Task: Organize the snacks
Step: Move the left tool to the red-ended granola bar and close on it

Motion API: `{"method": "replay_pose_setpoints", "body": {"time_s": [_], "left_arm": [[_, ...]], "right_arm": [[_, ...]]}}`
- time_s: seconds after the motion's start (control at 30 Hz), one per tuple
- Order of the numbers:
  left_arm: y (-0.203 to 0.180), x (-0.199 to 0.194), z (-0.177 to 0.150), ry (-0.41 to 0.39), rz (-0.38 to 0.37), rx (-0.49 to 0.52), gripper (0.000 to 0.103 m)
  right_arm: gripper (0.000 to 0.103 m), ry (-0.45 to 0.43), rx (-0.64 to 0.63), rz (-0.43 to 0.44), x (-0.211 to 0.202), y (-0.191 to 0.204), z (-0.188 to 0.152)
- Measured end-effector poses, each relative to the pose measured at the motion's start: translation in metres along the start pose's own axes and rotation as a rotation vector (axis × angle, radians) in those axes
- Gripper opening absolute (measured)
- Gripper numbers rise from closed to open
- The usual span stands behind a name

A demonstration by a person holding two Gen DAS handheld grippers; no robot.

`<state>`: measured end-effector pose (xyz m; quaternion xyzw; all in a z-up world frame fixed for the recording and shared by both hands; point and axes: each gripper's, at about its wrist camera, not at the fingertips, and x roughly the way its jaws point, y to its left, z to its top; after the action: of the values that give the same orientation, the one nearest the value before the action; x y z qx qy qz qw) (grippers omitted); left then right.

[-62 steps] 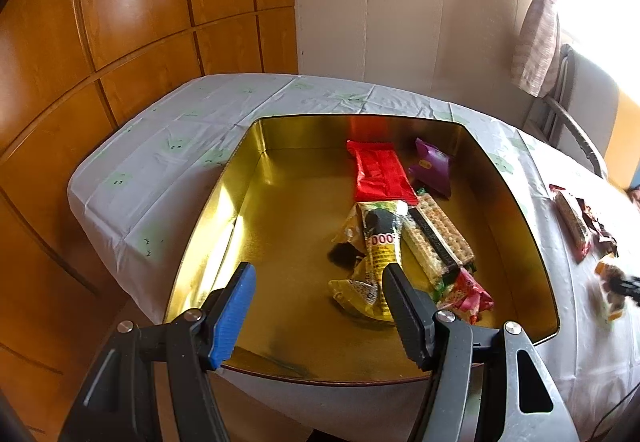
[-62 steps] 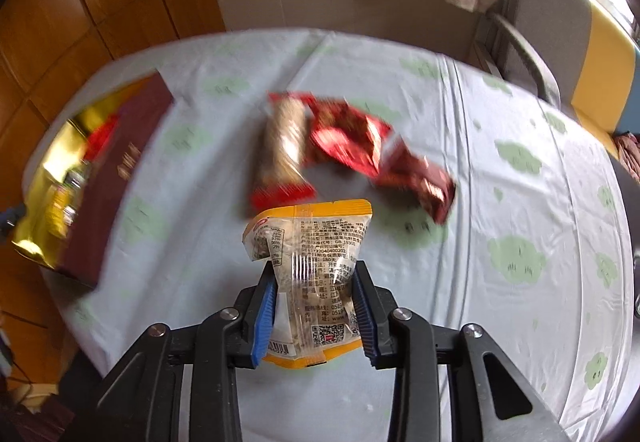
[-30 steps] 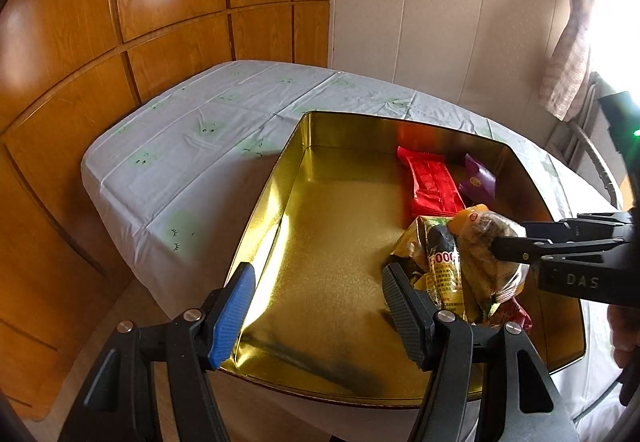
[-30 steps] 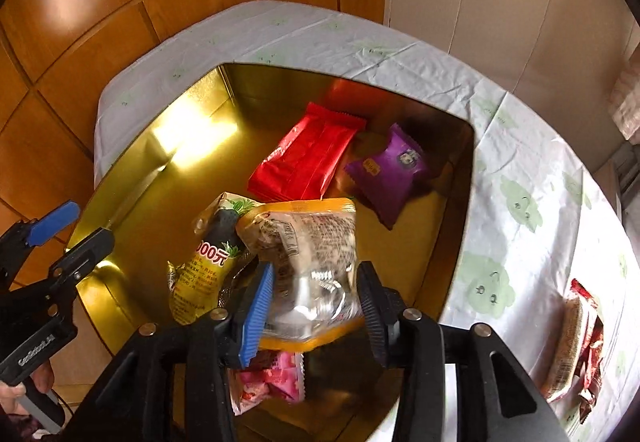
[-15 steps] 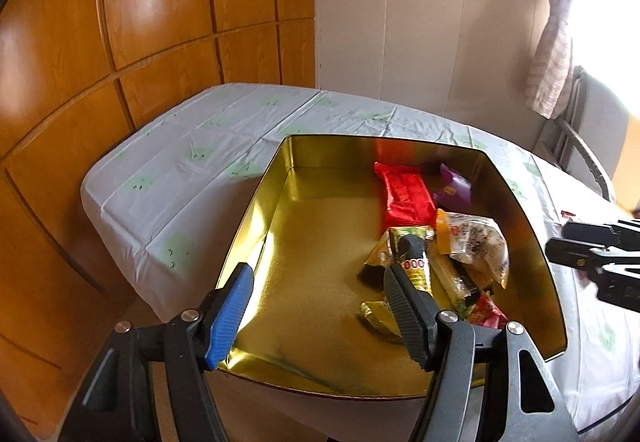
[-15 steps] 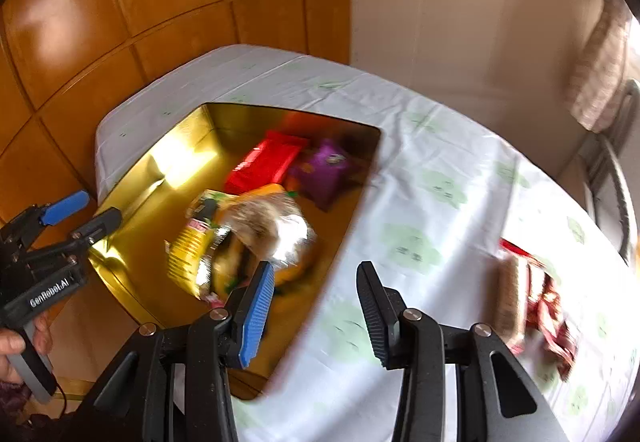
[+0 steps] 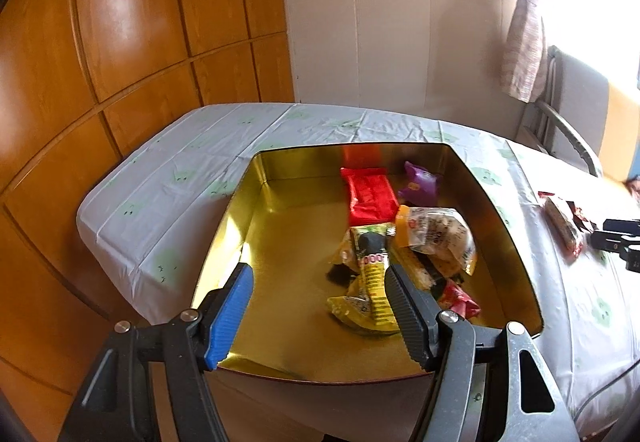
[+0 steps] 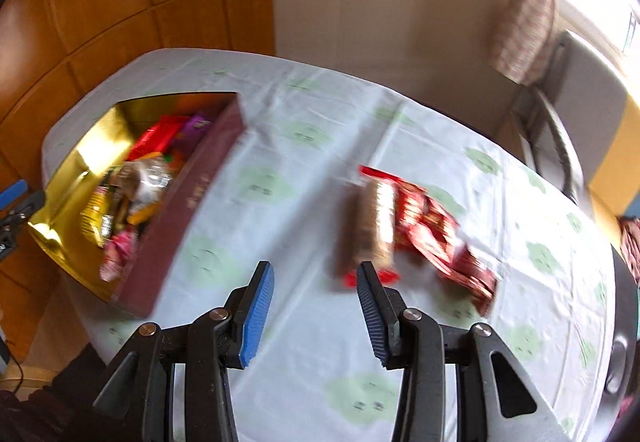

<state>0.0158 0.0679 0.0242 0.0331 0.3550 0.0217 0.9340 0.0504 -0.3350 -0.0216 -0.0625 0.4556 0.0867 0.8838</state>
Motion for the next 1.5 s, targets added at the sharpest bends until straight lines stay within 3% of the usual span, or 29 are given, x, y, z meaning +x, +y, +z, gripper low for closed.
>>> {"method": "replay_pose_setpoints", "body": {"time_s": [0.4,0.7,0.8,1.13,1.3,1.5], "left_arm": [[-0.031,-0.008,0.001,-0.009,-0.047,0.078,0.069],[-0.061,-0.013,0.004,-0.015,-0.09,0.15,0.069],[-0.074,-0.014,0.006,-0.015,-0.109,0.179,0.069],[-0.145,-0.019,0.024,0.002,-0.28,0.285,0.056],[-0.192,0.001,0.036,0.092,-0.38,0.299,0.053],[-0.246,0.038,0.046,0.186,-0.424,0.302,0.043]], "right_arm": [[0.044,0.004,0.12,-0.146,-0.005,-0.094,-0.027],[0.044,0.035,0.344,-0.218,0.006,-0.166,-0.053],[0.044,0.031,0.424,-0.192,0.004,-0.182,-0.056],[0.044,0.022,0.485,-0.163,0.0,-0.188,-0.055],[0.044,0.004,0.479,-0.142,-0.005,-0.185,-0.053],[0.044,-0.009,0.469,-0.113,-0.008,-0.181,-0.051]]}}
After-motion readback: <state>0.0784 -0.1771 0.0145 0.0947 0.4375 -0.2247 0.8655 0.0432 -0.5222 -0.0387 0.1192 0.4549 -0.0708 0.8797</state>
